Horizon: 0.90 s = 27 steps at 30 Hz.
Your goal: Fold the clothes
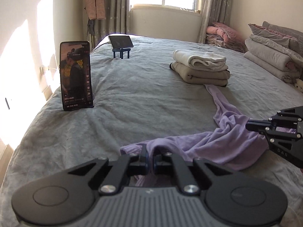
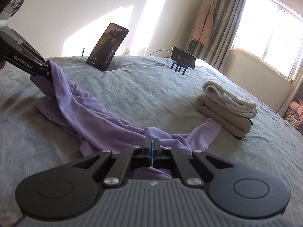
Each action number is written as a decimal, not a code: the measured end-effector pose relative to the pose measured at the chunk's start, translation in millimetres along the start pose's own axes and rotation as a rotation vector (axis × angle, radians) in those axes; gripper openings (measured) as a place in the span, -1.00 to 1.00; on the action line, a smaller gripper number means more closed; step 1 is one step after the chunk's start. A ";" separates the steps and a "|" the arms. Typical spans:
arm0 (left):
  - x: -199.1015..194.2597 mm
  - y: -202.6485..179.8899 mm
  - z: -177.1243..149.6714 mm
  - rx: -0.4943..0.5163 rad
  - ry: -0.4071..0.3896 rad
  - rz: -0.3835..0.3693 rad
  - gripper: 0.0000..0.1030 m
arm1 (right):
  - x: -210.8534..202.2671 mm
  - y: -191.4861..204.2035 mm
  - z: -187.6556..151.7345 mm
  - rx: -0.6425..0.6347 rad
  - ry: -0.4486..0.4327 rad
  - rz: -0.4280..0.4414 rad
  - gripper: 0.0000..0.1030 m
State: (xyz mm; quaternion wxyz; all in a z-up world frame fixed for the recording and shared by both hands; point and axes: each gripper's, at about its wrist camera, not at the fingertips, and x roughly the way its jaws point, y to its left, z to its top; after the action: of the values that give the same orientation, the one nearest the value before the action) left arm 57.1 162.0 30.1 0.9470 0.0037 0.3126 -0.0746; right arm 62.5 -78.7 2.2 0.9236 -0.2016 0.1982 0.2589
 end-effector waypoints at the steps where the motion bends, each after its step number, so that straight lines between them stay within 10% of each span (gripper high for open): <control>1: 2.3 -0.6 8.2 0.006 -0.019 0.005 -0.92 | -0.3 -6.9 3.5 0.024 -0.004 -0.015 -1.00; 15: 126.5 -11.5 97.2 -0.036 -0.049 0.139 -0.93 | -3.8 -40.0 -11.1 0.228 0.054 0.007 -0.71; 21: 172.2 -4.1 85.4 -0.095 0.065 0.150 -0.83 | -17.7 -46.2 -26.9 0.264 0.066 0.038 -0.03; 24: 164.3 -0.3 80.0 -0.119 0.063 0.151 -0.13 | -23.4 -46.0 -31.3 0.263 0.072 0.060 -0.03; 27: 142.1 0.2 77.6 -0.108 0.048 0.140 0.11 | -26.8 -43.9 -35.7 0.249 0.080 0.075 -0.03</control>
State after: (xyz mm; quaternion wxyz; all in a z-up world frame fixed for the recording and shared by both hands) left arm 215.7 138.3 8.4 0.9409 -0.0240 0.3378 0.0087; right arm 56.6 -140.8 -3.3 0.9225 -0.0880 0.2731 0.2583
